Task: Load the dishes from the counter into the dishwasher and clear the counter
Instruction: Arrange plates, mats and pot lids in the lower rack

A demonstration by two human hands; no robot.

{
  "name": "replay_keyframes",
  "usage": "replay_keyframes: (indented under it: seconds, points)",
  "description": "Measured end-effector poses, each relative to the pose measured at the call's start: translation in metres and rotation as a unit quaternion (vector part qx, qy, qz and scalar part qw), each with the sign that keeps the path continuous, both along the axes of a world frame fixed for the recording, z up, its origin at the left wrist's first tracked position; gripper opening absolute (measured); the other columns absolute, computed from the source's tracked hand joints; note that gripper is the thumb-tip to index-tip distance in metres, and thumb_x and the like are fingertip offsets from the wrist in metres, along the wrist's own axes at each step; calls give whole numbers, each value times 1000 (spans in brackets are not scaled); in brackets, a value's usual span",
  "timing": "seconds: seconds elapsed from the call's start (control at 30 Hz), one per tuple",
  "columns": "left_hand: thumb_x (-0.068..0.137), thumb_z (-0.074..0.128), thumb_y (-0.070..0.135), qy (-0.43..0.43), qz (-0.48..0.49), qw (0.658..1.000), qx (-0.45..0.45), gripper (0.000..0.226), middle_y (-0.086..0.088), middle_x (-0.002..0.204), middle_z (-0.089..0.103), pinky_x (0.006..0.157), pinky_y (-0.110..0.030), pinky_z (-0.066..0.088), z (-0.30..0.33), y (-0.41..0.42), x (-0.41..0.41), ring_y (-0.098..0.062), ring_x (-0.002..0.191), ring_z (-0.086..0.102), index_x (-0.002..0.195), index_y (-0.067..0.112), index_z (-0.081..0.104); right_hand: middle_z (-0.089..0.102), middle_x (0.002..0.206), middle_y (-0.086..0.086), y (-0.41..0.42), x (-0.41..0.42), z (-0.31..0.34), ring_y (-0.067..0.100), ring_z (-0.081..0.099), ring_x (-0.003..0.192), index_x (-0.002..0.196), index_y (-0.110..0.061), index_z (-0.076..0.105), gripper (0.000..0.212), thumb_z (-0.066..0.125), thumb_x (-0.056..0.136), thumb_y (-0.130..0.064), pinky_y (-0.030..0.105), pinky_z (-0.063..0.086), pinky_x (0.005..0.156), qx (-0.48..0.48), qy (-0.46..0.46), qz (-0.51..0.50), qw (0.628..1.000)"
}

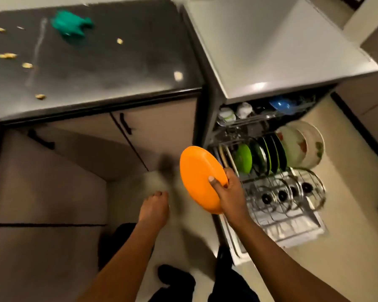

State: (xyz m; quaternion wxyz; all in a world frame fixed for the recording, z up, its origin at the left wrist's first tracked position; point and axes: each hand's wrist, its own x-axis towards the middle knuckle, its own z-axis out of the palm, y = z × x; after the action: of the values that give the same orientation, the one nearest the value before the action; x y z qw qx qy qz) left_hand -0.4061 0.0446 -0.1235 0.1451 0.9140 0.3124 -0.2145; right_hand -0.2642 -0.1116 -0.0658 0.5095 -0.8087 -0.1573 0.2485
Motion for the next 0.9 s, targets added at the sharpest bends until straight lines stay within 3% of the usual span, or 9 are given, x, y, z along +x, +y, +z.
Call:
replay_keyframes:
  seconds: [0.07, 0.27, 0.43, 0.53, 0.67, 0.73, 0.9]
  points:
    - [98, 47, 25, 16, -29, 999, -28, 36, -11, 131, 52, 91, -38, 44, -17, -30, 28, -32, 114, 54, 132, 12, 47, 63, 92, -1, -38, 12, -18, 17, 62, 83, 95, -27, 51, 16, 63, 91, -38, 44, 53, 71, -24, 7, -25, 999]
    - [98, 48, 22, 53, -35, 990, -127, 42, -11, 136, 47, 90, -41, 45, -96, -105, 105, -32, 121, 51, 138, 11, 42, 57, 78, 17, -127, 43, -100, 29, 58, 71, 94, -17, 49, 23, 61, 93, -37, 45, 48, 60, -85, -14, -82, 993]
    - [93, 54, 17, 39, -29, 984, -169, 53, -13, 144, 42, 98, -43, 45, -197, -144, 164, -36, 123, 50, 143, 9, 38, 57, 75, 16, -159, 80, -185, 23, 54, 66, 91, -18, 49, 22, 62, 94, -35, 39, 48, 59, -98, -8, -126, 987]
    - [94, 55, 19, 11, -62, 983, -172, 66, -13, 156, 25, 112, -38, 30, -253, -157, 191, -30, 142, 28, 151, 9, 24, 50, 65, 9, -166, 97, -230, 17, 47, 57, 82, -19, 45, 23, 62, 94, -30, 26, 36, 50, -94, -24, -131, 987]
    - [97, 55, 32, 20, -69, 984, -162, 82, -8, 162, -3, 119, -34, 13, -312, -171, 212, -25, 149, -3, 154, 10, 1, 47, 65, -3, -170, 103, -287, 20, 45, 59, 85, -23, 48, 17, 61, 95, -27, 26, 34, 51, -107, -44, -107, 987]
    - [95, 57, 38, 37, -81, 984, -153, 90, -9, 162, -9, 120, -36, 11, -331, -176, 214, -26, 149, -8, 154, 9, -6, 45, 66, -7, -172, 100, -310, 17, 43, 59, 86, -27, 47, 17, 61, 96, -24, 25, 33, 53, -109, -43, -103, 988]
    - [92, 60, 41, 37, -105, 987, -114, 99, -11, 160, -18, 121, -38, 13, -356, -186, 204, -27, 148, -11, 153, 9, -10, 45, 79, -13, -171, 93, -348, 6, 45, 68, 99, -17, 55, 5, 58, 97, -20, 17, 34, 60, -110, -58, -91, 988]
